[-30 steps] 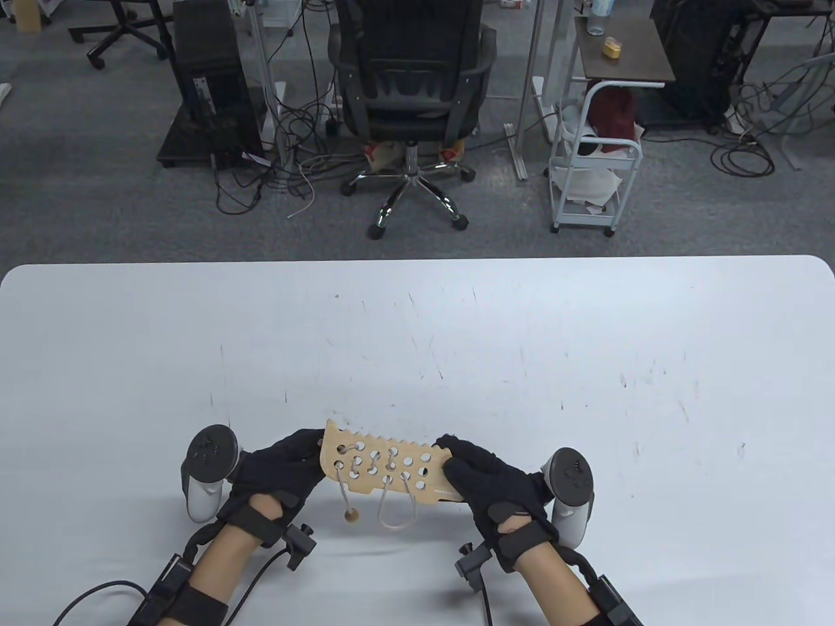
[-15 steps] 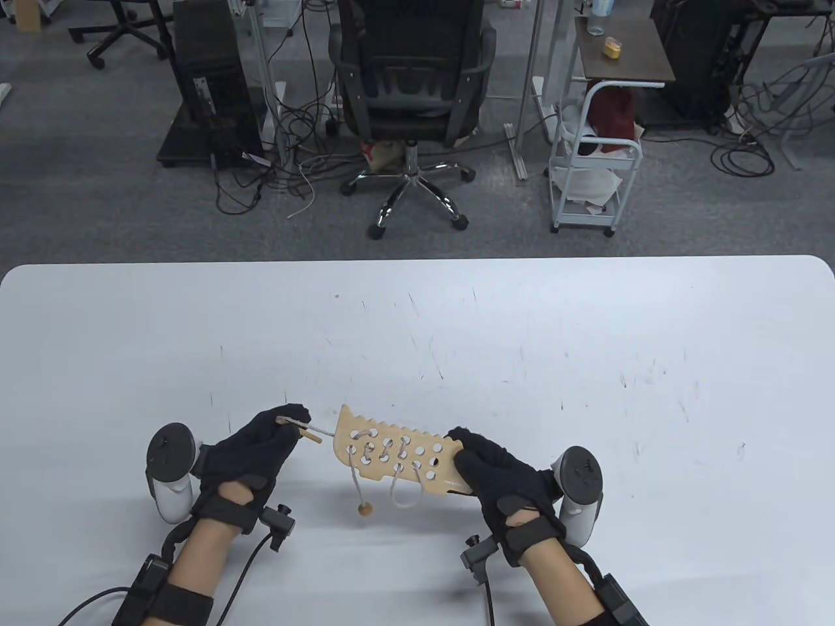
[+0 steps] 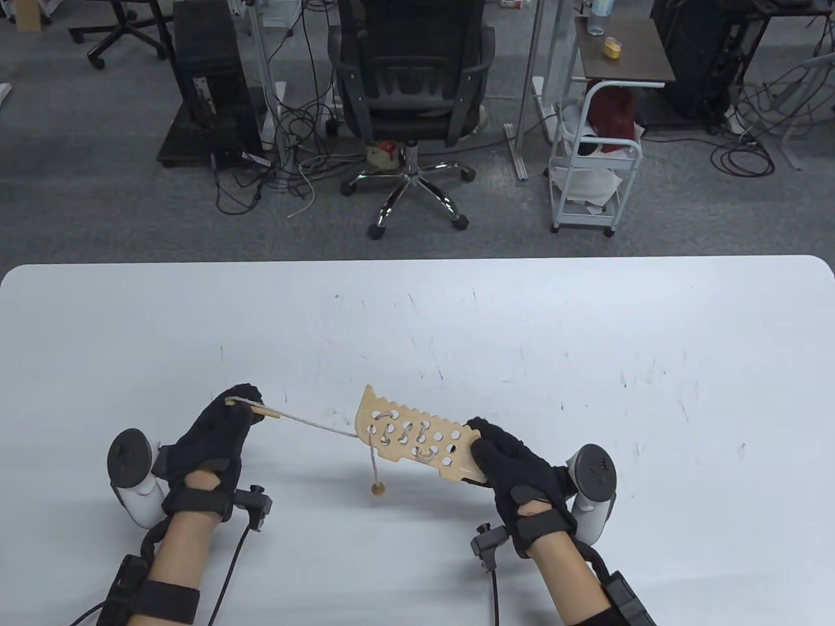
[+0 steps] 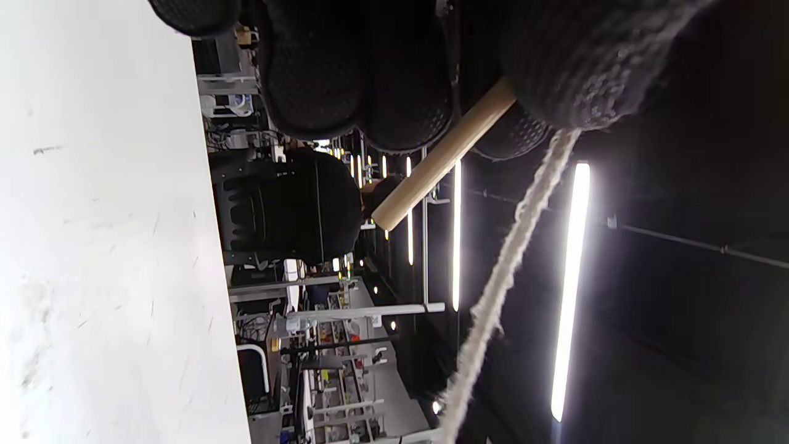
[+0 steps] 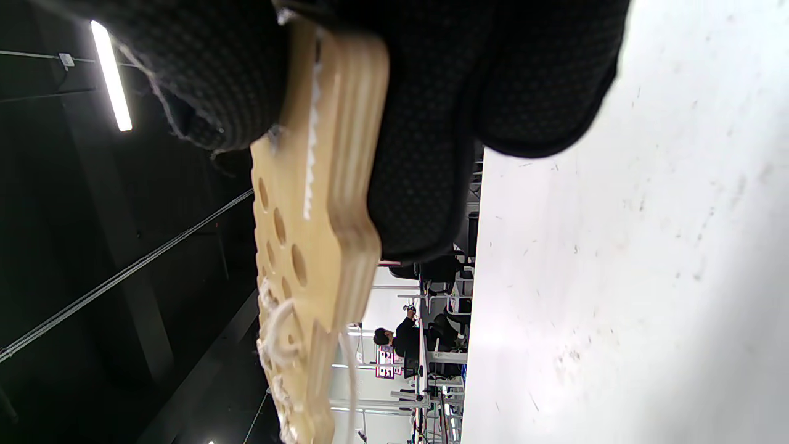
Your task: Thread rope through all holes on crocodile lacing toy
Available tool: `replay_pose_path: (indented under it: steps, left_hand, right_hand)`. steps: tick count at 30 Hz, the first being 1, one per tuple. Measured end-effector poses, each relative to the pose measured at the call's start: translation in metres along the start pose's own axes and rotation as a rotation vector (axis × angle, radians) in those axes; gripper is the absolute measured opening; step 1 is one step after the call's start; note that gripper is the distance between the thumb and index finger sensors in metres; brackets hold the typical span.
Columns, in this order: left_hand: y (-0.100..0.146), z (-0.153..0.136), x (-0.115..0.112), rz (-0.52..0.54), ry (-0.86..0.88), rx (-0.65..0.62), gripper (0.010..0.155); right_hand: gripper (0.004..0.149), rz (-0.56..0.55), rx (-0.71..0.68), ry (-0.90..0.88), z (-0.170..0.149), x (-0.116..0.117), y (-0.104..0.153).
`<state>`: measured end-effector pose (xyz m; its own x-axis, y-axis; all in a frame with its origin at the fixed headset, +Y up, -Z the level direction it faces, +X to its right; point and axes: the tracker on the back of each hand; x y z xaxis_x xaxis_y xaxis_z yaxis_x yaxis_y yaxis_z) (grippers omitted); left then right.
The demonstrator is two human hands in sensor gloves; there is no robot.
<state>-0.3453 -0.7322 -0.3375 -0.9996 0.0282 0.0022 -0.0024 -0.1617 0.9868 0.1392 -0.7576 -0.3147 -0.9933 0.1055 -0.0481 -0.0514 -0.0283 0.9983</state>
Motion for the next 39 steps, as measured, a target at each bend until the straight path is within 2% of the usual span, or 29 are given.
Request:
replay_pose_path:
  steps: [3,7,18,22,24,31,39]
  left_hand:
    - [0.001,-0.002,0.009,0.063,-0.004,0.005,0.045]
    - [0.001,-0.004,0.015,0.083,0.006,0.017,0.045]
    - [0.0,0.001,0.003,0.052,-0.053,0.026,0.047]
    - [0.0,0.004,-0.004,0.033,-0.095,0.023,0.064]
    - [0.001,0.006,-0.008,0.032,-0.135,0.009,0.065]
    - [0.001,0.006,-0.023,-0.038,-0.214,0.004,0.048]
    - [0.002,0.004,-0.044,-0.159,-0.22,0.019,0.042]
  right_hand:
    - [0.048,-0.014,0.01,0.0,-0.002,-0.003,-0.001]
    - [0.047,-0.023,0.018,-0.006,-0.004,-0.005,-0.003]
    - [0.048,-0.009,0.01,-0.001,-0.002,-0.002,-0.001]
    - [0.048,0.017,0.006,0.009,-0.002,0.003,0.0]
    - [0.047,0.032,0.008,0.017,-0.003,0.005,0.0]
    - [0.048,0.064,0.001,0.026,-0.003,0.011,0.003]
    - [0.047,0.107,-0.011,0.03,-0.001,0.02,0.006]
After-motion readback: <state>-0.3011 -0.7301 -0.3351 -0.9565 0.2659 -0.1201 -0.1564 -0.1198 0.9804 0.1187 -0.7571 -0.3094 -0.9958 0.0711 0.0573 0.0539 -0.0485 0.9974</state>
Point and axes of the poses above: the tracker on the back of each hand, its own z axis roughly to the thumb side, its own y axis roughly from the fingertips to the wrist, x = y × z, and after that the axes turned 5 degrees about -z, right-handed
